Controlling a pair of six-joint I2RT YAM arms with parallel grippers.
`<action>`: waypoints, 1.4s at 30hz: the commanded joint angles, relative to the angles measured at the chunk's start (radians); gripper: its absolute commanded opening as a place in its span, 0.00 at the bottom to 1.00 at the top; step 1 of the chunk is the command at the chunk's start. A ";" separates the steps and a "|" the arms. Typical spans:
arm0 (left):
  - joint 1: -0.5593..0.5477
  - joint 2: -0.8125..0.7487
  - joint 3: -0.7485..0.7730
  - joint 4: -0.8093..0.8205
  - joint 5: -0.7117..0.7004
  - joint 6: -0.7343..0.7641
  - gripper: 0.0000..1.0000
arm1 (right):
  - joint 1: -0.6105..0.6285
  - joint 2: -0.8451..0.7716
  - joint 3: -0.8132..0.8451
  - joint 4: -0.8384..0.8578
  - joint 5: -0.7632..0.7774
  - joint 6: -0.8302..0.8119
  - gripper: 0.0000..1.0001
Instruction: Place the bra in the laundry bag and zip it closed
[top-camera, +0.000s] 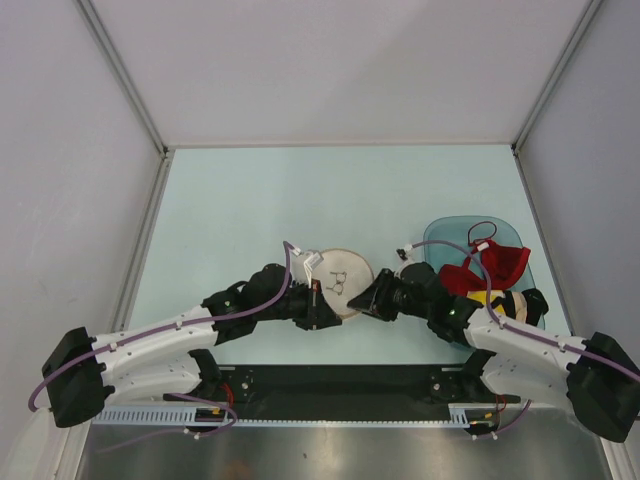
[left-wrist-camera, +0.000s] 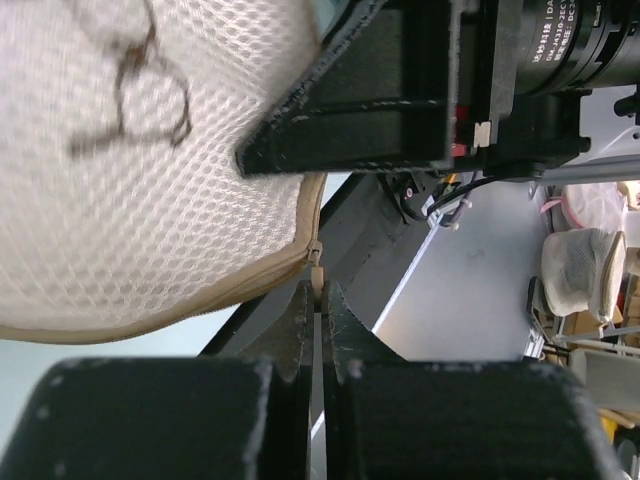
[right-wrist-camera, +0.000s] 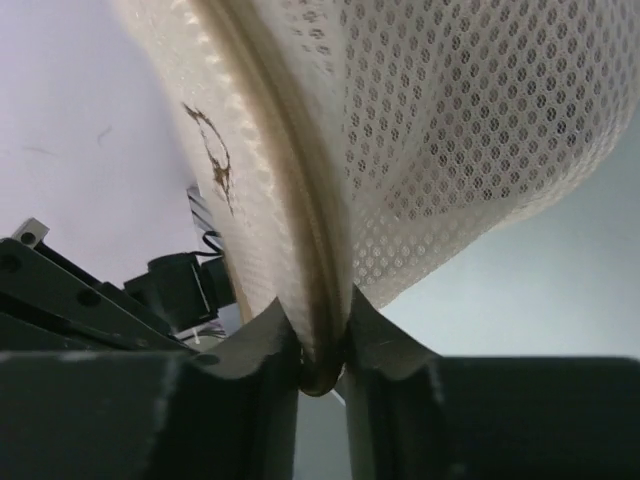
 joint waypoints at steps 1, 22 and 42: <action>-0.002 -0.004 0.018 -0.005 0.015 0.000 0.00 | -0.024 0.043 -0.003 0.117 0.040 0.008 0.14; 0.328 -0.252 0.035 -0.228 0.145 0.091 0.00 | -0.210 0.114 0.215 -0.108 -0.063 -0.306 0.17; 0.071 -0.051 0.026 0.019 0.091 -0.034 0.00 | -0.012 0.006 0.103 -0.029 0.050 -0.078 0.74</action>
